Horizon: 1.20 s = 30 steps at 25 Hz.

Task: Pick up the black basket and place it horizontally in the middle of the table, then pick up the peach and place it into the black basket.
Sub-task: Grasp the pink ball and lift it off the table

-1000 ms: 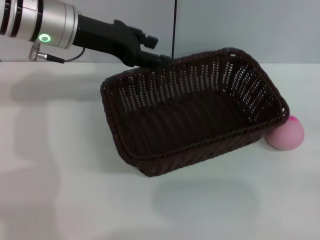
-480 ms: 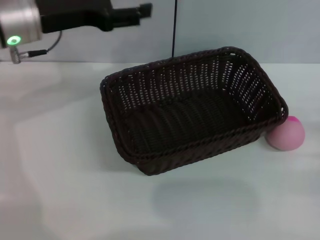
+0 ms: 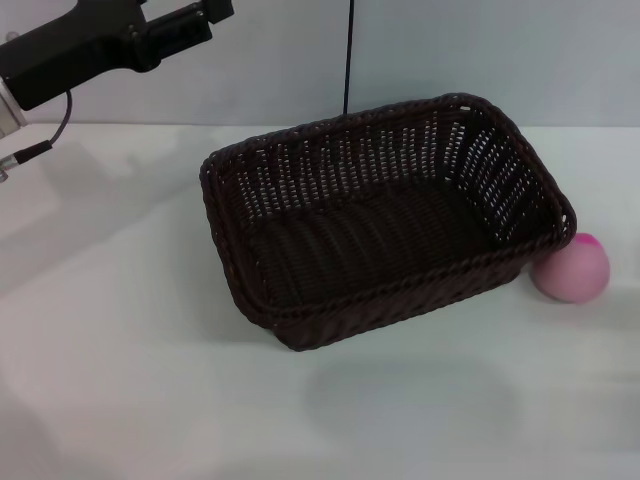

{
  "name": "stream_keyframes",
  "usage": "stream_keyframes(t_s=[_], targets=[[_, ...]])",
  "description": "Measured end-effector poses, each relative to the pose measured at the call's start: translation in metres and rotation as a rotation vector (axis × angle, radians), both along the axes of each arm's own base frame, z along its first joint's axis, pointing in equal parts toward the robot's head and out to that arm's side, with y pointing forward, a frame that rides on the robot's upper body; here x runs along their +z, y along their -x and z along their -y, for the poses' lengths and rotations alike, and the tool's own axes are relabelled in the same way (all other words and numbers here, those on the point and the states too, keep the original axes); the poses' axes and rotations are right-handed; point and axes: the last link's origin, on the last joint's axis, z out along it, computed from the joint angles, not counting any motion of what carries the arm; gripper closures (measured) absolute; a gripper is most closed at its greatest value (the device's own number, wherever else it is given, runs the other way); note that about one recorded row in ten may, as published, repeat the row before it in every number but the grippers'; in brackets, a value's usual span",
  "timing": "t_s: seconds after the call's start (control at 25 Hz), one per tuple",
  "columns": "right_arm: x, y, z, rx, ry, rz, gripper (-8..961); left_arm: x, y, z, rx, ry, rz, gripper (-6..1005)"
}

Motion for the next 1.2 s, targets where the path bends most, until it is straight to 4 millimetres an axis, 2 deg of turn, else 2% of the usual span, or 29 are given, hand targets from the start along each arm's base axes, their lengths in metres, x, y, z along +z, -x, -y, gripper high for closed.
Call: stream_keyframes(t_s=[0.28, 0.84, 1.2], targets=[[-0.019, 0.009, -0.003, 0.081, 0.175, 0.053, 294, -0.002, -0.004, -0.001, -0.014, 0.01, 0.008, 195], [-0.04, 0.011, -0.021, 0.072, 0.334, 0.105, 293, -0.004, -0.002, -0.001, 0.002, 0.011, 0.045, 194], [-0.045, 0.014, -0.024, 0.078, 0.366, 0.11, 420, -0.002, -0.002, -0.002, 0.006, 0.004, 0.041, 194]])
